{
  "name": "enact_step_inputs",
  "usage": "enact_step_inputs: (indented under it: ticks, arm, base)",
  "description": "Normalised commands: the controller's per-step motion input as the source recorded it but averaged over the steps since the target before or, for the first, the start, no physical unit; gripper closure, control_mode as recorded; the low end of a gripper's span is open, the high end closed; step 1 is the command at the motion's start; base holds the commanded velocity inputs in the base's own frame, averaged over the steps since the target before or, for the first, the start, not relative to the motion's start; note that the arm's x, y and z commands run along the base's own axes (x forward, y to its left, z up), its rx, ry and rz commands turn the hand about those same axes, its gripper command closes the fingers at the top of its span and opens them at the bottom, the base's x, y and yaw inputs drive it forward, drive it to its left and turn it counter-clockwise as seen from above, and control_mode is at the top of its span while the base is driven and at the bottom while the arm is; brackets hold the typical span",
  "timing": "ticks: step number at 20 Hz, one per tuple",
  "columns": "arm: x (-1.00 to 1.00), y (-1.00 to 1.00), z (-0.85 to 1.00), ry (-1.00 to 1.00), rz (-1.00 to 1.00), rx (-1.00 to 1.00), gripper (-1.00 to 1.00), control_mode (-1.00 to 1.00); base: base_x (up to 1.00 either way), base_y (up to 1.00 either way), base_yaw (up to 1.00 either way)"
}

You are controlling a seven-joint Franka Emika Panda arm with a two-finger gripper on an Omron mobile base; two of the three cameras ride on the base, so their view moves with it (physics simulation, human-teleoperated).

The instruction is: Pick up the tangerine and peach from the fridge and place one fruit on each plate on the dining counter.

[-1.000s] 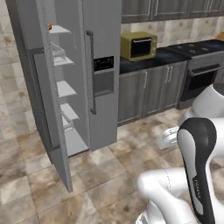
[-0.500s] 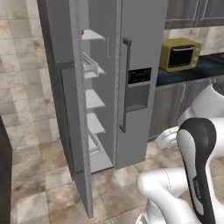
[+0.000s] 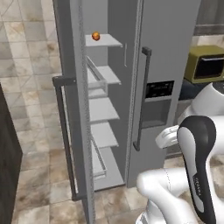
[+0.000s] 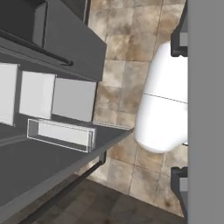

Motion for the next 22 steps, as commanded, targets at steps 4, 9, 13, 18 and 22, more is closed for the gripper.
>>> enact_step_inputs:
  ticks: [4,9,13,18,22]
  arm:
    - [0.00,0.00,0.00,0.00,0.00,0.00,-1.00,1.00]
    - [0.00,0.00,0.00,0.00,0.00,0.00,-1.00,1.00]
    - [0.00,0.00,0.00,0.00,0.00,0.00,-1.00,1.00]
    - [0.00,0.00,0.00,0.00,0.00,0.00,-1.00,1.00]
    - [0.00,0.00,0.00,0.00,0.00,0.00,-1.00,1.00]
  base:
    - [0.33,-0.24,0.43]
    - [0.23,-0.37,0.24]
    - [0.24,-0.53,0.05]
    - [0.71,-0.34,-0.04]
    - [0.93,0.09,-0.06]
